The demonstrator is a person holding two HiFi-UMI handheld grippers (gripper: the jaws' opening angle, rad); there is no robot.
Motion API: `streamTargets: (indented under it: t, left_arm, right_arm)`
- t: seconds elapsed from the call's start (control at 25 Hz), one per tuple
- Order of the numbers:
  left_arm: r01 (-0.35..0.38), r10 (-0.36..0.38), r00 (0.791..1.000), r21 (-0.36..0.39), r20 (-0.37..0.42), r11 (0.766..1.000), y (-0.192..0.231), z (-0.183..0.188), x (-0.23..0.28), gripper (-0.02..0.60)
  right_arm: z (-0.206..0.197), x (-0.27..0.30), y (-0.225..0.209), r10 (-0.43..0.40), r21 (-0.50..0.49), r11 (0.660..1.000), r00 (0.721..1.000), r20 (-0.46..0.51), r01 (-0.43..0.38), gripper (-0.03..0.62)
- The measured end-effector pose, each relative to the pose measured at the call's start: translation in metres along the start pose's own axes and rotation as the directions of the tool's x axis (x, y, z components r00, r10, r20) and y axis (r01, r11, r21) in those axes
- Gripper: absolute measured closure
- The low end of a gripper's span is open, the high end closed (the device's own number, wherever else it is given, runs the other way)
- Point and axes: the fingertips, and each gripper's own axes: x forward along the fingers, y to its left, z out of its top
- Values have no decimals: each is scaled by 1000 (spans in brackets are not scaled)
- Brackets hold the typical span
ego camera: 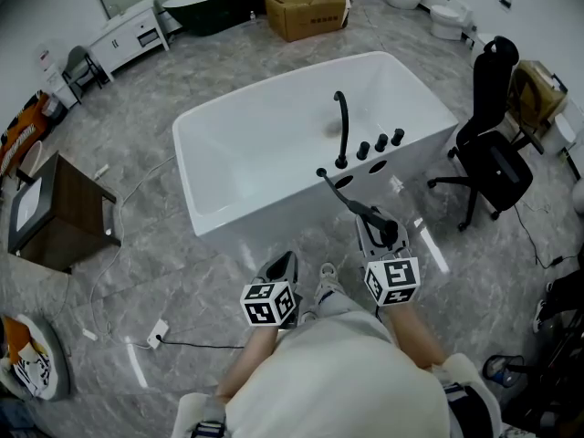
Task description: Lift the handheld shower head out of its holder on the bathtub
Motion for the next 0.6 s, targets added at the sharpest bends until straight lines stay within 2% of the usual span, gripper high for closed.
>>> streamTargets:
  t: [0.6]
  left_arm:
    - [-1, 1, 1000, -5, -2, 1000, 8, 2, 1, 561]
  right_arm:
    - [6, 9, 9, 23, -20, 1000, 1000, 3, -23, 451]
